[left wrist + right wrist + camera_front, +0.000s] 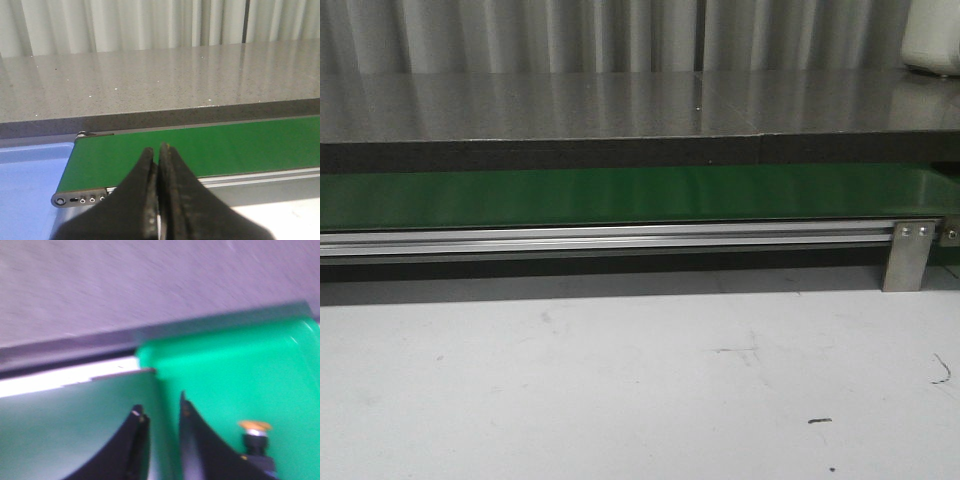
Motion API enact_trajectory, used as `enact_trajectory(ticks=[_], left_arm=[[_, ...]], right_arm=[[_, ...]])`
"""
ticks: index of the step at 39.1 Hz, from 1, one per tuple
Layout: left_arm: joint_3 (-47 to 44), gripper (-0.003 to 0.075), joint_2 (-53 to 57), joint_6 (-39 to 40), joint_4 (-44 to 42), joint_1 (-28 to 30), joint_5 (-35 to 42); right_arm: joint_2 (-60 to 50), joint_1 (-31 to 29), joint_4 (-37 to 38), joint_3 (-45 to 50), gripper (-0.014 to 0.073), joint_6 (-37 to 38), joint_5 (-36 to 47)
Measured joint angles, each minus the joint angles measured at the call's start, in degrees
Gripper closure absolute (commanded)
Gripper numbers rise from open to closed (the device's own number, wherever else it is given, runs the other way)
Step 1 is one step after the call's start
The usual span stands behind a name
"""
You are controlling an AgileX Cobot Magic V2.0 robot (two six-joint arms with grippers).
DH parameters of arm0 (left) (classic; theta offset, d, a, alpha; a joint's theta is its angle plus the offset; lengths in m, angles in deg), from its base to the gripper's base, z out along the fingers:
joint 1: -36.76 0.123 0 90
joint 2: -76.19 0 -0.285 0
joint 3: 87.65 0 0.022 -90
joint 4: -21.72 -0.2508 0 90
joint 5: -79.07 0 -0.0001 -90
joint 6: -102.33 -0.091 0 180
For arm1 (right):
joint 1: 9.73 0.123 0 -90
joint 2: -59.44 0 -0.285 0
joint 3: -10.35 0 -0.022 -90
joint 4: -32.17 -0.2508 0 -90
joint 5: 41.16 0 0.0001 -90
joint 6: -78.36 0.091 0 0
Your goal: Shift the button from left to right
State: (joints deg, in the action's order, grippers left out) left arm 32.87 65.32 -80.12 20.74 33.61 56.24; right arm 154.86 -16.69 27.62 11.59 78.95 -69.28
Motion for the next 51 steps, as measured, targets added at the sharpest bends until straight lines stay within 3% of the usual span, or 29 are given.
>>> enact_trajectory(ticks=[6,12,25,34,42,51], left_arm=[[0.0,0.0741,0.0,0.0,0.0,0.0,0.0],[0.0,0.0741,0.0,0.0,0.0,0.0,0.0],[0.0,0.0741,0.0,0.0,0.0,0.0,0.0],[0.0,0.0741,0.0,0.0,0.0,0.0,0.0],[0.0,0.0741,0.0,0.0,0.0,0.0,0.0],[0.0,0.0741,0.0,0.0,0.0,0.0,0.0]], right_arm=[[-6.1,4.5,-0.2,0.3,0.0662,0.0,-0.4],[-14.7,9.3,-0.2,6.6,0.0662,-0.6,2.3],[-41.0,13.3,-0.3,35.6,0.0662,-0.6,13.6],[-62.4,13.3,-0.3,51.0,0.0662,-0.6,11.1],[-75.8,13.3,-0.3,55.3,0.0662,-0.6,6.9],[-79.3,13.3,-0.3,55.4,0.0662,-0.6,6.9]])
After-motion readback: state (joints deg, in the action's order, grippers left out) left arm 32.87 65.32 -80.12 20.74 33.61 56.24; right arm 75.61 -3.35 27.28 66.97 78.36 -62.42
